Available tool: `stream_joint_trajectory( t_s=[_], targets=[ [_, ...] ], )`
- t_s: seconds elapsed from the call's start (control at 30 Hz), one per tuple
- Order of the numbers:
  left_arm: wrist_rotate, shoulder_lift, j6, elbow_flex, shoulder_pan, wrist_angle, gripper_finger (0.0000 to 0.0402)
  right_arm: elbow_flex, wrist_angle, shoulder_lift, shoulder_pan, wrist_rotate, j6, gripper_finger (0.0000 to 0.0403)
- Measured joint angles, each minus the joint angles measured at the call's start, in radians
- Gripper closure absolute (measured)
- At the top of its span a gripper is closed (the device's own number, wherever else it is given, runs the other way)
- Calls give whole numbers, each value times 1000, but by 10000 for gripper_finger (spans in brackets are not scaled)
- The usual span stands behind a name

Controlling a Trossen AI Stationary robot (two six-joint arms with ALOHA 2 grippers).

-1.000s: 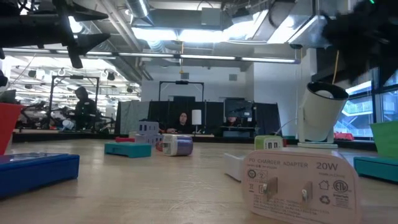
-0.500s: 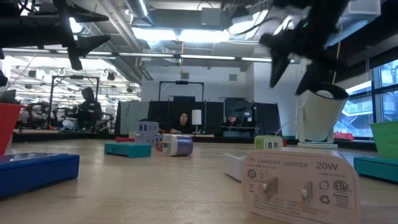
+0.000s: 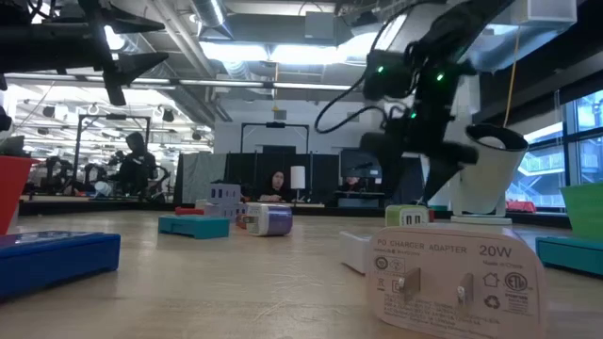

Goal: Pick & Place Office items
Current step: Put the red power adapter into the green bin

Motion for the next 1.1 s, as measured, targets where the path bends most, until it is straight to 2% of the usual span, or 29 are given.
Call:
stream_joint_trajectory(
  t_s=[0.4,0.77,1.1],
  targets=[
    [0,0,2,0,0,-34,185,0,20,54,-78,-42,-75,49],
    [4,0,2,0,0,-45,185,3,32,114,-78,-122,-72,135],
    [4,0,2,0,0,-45,184,-2,14,40,-26,-158,-42,135]
  ],
)
